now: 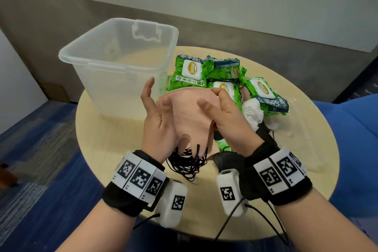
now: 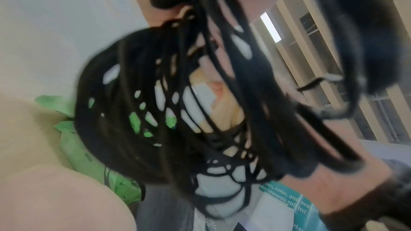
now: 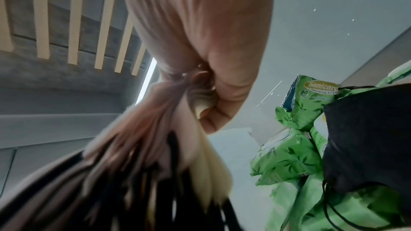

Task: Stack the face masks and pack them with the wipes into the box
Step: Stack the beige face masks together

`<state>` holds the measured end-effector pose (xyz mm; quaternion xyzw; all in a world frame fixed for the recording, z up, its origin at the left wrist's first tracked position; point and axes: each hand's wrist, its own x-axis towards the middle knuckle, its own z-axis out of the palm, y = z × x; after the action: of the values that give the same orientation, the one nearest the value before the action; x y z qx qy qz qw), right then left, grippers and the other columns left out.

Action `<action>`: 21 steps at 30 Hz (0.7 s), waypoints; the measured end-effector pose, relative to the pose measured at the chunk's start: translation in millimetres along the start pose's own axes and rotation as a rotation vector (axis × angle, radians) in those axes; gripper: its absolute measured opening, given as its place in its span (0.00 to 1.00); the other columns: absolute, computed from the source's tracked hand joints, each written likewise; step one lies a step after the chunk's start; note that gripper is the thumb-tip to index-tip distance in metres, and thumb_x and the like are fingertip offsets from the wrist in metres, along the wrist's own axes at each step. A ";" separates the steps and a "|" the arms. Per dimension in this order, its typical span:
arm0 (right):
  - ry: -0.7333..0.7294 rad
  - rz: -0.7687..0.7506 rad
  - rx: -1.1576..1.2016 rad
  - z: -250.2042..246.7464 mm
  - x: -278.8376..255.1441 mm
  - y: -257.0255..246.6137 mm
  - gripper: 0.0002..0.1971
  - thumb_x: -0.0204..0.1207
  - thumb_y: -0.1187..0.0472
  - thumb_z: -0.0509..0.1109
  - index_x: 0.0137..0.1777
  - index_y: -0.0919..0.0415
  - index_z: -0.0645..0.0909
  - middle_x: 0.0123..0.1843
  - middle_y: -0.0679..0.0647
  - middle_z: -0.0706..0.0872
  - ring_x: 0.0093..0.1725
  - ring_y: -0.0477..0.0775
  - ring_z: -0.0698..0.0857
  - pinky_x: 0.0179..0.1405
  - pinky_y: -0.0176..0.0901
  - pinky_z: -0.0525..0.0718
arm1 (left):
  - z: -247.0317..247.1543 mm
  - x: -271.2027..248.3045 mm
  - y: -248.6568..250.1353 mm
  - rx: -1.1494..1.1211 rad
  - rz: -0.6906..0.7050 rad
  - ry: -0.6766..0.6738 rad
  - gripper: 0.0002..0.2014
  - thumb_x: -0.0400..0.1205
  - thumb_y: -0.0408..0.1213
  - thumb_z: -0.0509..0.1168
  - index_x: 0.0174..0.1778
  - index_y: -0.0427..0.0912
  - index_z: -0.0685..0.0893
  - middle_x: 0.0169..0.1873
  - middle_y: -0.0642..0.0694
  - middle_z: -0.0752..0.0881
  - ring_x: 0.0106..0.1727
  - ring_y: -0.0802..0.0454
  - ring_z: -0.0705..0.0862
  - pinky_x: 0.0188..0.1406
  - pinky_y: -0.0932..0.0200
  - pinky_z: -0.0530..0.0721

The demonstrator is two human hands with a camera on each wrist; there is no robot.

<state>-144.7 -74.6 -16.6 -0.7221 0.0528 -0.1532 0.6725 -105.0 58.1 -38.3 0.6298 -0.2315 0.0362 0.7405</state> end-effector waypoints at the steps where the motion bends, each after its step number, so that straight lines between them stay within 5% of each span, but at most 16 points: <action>1: -0.014 -0.021 -0.016 -0.7 0.1 0.0 0.18 0.68 0.56 0.72 0.56 0.56 0.72 0.53 0.53 0.82 0.50 0.47 0.83 0.48 0.42 0.84 | -0.1 0.0 -2.0 0.008 0.016 -0.012 0.24 0.82 0.50 0.47 0.74 0.56 0.53 0.50 0.48 0.84 0.43 0.66 0.87 0.38 0.73 0.81; 4: 0.004 -0.065 -0.068 -3.4 0.6 -0.6 0.18 0.71 0.70 0.73 0.56 0.56 0.74 0.52 0.53 0.83 0.51 0.48 0.83 0.52 0.44 0.84 | -2.3 1.5 -8.4 0.026 0.078 -0.064 0.20 0.84 0.42 0.59 0.69 0.63 0.62 0.53 0.56 0.82 0.47 0.67 0.86 0.41 0.73 0.81; 6: 0.055 -0.079 -0.066 -5.7 0.6 -1.1 0.18 0.69 0.73 0.74 0.55 0.59 0.76 0.49 0.52 0.84 0.48 0.45 0.84 0.50 0.40 0.85 | -5.5 3.2 -11.4 -0.009 0.074 -0.113 0.17 0.80 0.36 0.64 0.62 0.59 0.75 0.53 0.57 0.84 0.50 0.62 0.85 0.44 0.68 0.82; 9: 0.115 -0.109 -0.030 -6.5 -0.7 -3.5 0.19 0.67 0.76 0.74 0.55 0.63 0.76 0.45 0.49 0.84 0.40 0.35 0.85 0.40 0.29 0.82 | -8.8 5.2 -12.9 -0.040 0.009 -0.179 0.11 0.77 0.29 0.64 0.45 0.48 0.90 0.38 0.57 0.89 0.42 0.63 0.84 0.43 0.69 0.80; 11: 0.127 -0.134 -0.040 -5.7 -1.7 -5.8 0.20 0.69 0.76 0.73 0.59 0.62 0.75 0.46 0.48 0.83 0.41 0.31 0.84 0.41 0.27 0.81 | -8.8 5.4 -11.7 -0.042 -0.039 -0.194 0.14 0.79 0.23 0.64 0.42 0.45 0.92 0.31 0.58 0.89 0.37 0.66 0.84 0.41 0.72 0.80; 13: 0.113 -0.176 -0.078 -3.4 -3.6 -7.1 0.24 0.74 0.72 0.70 0.68 0.54 0.73 0.57 0.52 0.83 0.53 0.39 0.85 0.53 0.37 0.84 | -8.0 6.1 -9.6 -0.062 -0.068 -0.172 0.16 0.79 0.21 0.62 0.42 0.44 0.92 0.32 0.57 0.90 0.38 0.65 0.84 0.40 0.73 0.80; 15: 0.032 -0.205 -0.110 -3.4 -5.7 -5.9 0.29 0.77 0.67 0.67 0.70 0.36 0.67 0.65 0.43 0.82 0.61 0.57 0.83 0.62 0.58 0.82 | -7.4 7.9 -8.8 -0.121 -0.097 -0.114 0.14 0.80 0.22 0.62 0.44 0.44 0.89 0.35 0.57 0.90 0.40 0.65 0.85 0.40 0.72 0.80; 17: -0.030 -0.195 -0.101 -1.6 -6.9 -5.0 0.31 0.79 0.71 0.63 0.71 0.36 0.62 0.57 0.30 0.83 0.56 0.48 0.85 0.60 0.55 0.83 | -5.7 9.7 -8.5 -0.153 -0.091 -0.033 0.14 0.80 0.22 0.62 0.46 0.44 0.88 0.36 0.56 0.89 0.40 0.66 0.84 0.38 0.73 0.80; 18: -0.049 -0.192 -0.111 0.6 -7.1 -4.7 0.30 0.79 0.71 0.62 0.71 0.37 0.62 0.60 0.32 0.82 0.58 0.44 0.84 0.62 0.55 0.83 | -4.6 9.7 -8.7 -0.155 -0.080 -0.008 0.14 0.80 0.22 0.61 0.46 0.44 0.87 0.37 0.56 0.89 0.41 0.67 0.84 0.38 0.73 0.80; 21: -0.036 -0.198 -0.243 9.4 -8.9 -2.9 0.25 0.74 0.63 0.59 0.67 0.38 0.64 0.69 0.44 0.73 0.71 0.55 0.74 0.71 0.66 0.71 | 0.6 5.7 -6.5 -0.158 -0.059 -0.034 0.14 0.81 0.22 0.60 0.44 0.44 0.87 0.37 0.57 0.89 0.42 0.68 0.84 0.39 0.73 0.80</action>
<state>-150.8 -62.9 -15.6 -0.8024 -0.0126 -0.1984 0.5626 -97.9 54.9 -42.0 0.5765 -0.2276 -0.0147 0.7846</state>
